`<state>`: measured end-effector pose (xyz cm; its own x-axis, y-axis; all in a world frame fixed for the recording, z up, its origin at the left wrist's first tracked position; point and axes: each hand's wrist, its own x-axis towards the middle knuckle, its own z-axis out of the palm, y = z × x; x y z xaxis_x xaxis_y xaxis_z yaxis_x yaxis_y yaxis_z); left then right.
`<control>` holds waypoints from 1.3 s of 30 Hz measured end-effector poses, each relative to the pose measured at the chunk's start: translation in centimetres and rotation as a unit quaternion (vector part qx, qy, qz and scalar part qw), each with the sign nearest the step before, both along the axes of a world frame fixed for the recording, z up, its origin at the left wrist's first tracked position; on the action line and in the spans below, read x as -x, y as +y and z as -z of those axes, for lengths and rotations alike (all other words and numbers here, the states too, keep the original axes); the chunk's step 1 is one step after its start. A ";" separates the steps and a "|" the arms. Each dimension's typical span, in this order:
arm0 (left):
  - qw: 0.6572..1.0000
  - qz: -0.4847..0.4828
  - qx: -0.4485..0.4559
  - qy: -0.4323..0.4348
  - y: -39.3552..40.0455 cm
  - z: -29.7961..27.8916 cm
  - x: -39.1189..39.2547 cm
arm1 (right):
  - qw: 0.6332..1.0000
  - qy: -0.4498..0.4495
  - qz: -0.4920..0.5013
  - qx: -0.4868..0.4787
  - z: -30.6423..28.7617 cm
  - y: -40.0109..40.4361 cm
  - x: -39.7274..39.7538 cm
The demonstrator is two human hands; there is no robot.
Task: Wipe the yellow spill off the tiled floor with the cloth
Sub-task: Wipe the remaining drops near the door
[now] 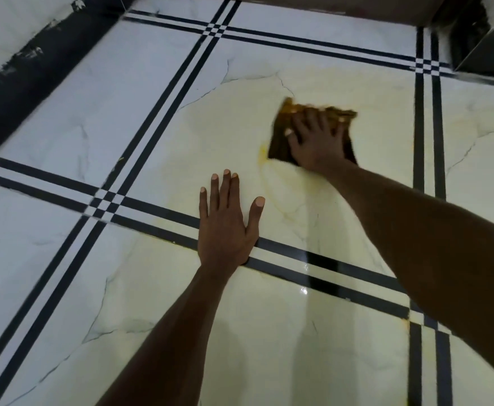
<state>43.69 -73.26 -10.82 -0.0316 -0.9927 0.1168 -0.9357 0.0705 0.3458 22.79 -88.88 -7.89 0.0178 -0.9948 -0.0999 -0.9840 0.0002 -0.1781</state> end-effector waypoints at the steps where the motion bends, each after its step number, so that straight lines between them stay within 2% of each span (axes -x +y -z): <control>1: 1.000 -0.007 0.003 0.020 0.0 -0.2 -0.1 | 0.997 0.009 -0.070 0.016 0.2 0.9 -2.9; 3: 0.998 -0.012 0.012 0.061 0.2 -0.7 -0.1 | 0.979 0.024 -0.198 0.032 0.6 4.7 -5.9; 5: 0.997 -0.005 0.020 0.074 0.4 -1.0 -0.3 | 0.951 0.031 -0.303 0.043 0.6 9.6 -4.9; 9: 0.998 -0.004 0.001 0.061 0.4 -1.0 -0.3 | 0.905 0.048 -0.422 0.025 -0.3 16.6 5.7; 11: 0.999 -0.006 -0.004 0.041 0.4 -0.8 0.0 | 0.920 0.042 -0.388 0.026 -0.4 14.6 9.9; 13: 1.000 -0.007 -0.008 0.027 0.1 -0.5 0.0 | 0.971 0.032 -0.234 0.042 0.0 10.3 10.1; 15: 1.000 -0.005 -0.008 0.017 0.0 -0.4 0.0 | 0.999 0.004 -0.044 0.026 0.3 5.6 6.8; 16: 1.000 -0.003 -0.005 0.017 0.1 -0.4 0.0 | 1.000 0.001 0.006 0.015 0.3 4.0 4.5; 17: 1.000 -0.002 0.000 0.023 0.1 -0.4 0.1 | 1.000 -0.001 0.015 0.011 0.2 3.2 2.0; 19: 0.999 -0.003 0.012 0.047 0.1 -0.5 -0.1 | 0.998 0.013 -0.063 0.017 0.4 4.3 -2.8; 21: 0.996 -0.003 0.025 0.086 0.2 -0.8 -0.1 | 0.979 0.027 -0.198 0.034 0.4 8.6 -5.6; 24: 0.995 0.012 0.036 0.095 0.6 -1.2 -0.3 | 0.935 0.035 -0.349 0.054 0.9 16.4 -2.8; 26: 0.995 0.012 0.028 0.093 0.6 -1.1 -0.2 | 0.941 0.040 -0.332 0.053 1.1 19.0 3.1; 28: 0.996 0.002 0.016 0.082 0.6 -1.0 -0.1 | 0.981 0.025 -0.186 0.044 0.9 21.1 7.3; 30: 0.997 0.001 0.013 0.077 0.4 -1.0 0.0 | 0.997 0.027 -0.067 0.029 0.7 23.3 6.5; 31: 0.997 0.006 0.015 0.079 0.4 -1.1 0.0 | 0.997 0.033 -0.067 0.032 0.7 24.3 4.6; 34: 0.995 0.016 0.029 0.099 0.5 -1.1 0.0 | 0.986 0.010 -0.160 0.043 0.9 23.2 -0.9; 36: 0.994 0.020 0.032 0.101 0.4 -0.9 -0.1 | 0.979 0.004 -0.198 0.046 1.1 18.5 -3.2; 39: 0.994 0.025 0.037 0.095 0.3 -0.7 -0.2 | 0.971 0.011 -0.240 -0.002 0.8 11.2 -4.0</control>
<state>43.93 -73.01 -10.13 -0.0502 -0.9789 0.1982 -0.8486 0.1464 0.5083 26.80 -77.69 -8.72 0.4775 -0.8719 -0.1087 -0.8742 -0.4592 -0.1576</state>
